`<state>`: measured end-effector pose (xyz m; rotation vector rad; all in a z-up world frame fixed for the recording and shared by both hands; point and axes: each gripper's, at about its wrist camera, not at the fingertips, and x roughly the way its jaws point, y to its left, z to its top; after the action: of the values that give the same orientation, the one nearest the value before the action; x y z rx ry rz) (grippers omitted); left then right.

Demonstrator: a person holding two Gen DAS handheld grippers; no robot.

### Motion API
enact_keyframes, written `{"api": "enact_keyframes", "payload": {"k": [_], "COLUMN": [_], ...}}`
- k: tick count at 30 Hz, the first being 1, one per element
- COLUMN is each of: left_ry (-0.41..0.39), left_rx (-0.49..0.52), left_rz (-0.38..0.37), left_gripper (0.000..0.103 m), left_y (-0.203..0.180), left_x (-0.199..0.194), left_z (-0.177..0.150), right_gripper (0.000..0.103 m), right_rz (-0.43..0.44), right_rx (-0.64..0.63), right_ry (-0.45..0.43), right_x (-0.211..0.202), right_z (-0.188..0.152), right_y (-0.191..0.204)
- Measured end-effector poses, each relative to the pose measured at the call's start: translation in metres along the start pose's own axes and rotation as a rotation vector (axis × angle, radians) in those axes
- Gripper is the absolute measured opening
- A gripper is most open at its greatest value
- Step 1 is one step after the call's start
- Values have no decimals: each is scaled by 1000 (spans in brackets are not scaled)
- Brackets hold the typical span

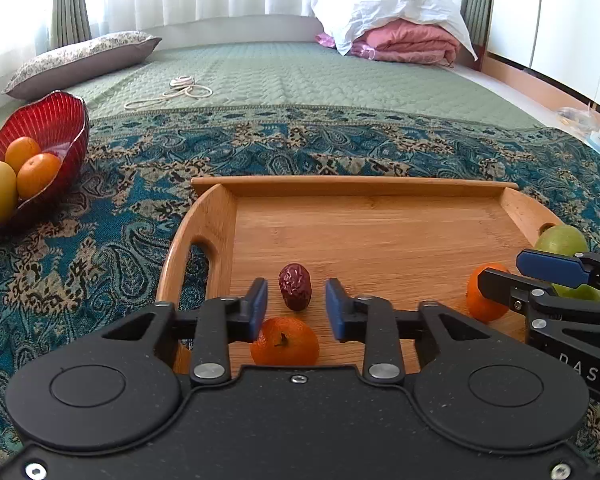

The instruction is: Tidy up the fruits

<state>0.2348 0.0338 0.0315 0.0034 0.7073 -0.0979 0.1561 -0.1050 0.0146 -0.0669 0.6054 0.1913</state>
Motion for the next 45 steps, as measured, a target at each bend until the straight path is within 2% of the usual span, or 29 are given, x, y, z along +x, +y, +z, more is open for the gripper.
{"api": "enact_keyframes", "payload": {"k": [4, 15, 20, 30, 38, 45], "left_ry": [-22, -80, -111, -152, -149, -132], "left_rx": [9, -20, -27, -14, -27, -18], "left_rz": [2, 3, -2, -14, -19, -20], "left_gripper": [41, 61, 78, 86, 89, 89], "left_y": [-2, 3, 3, -7, -10, -14], "left_x": [-10, -42, -59, -89, -102, -109], "left_z": [-1, -7, -13, -28, -44, -65], "right_gripper": [59, 75, 83, 92, 98, 98], "right_rz": [7, -25, -36, -58, -66, -76], "right_rx": [23, 36, 58, 68, 72, 69], "right_ry": [-27, -107, -134, -158, -168, -158], "right_x": [-10, -41, -52, -71, -82, -88], "right_z": [-1, -3, -5, -20, -37, -54], "right_y": [-2, -3, -6, -7, -6, -2]}}
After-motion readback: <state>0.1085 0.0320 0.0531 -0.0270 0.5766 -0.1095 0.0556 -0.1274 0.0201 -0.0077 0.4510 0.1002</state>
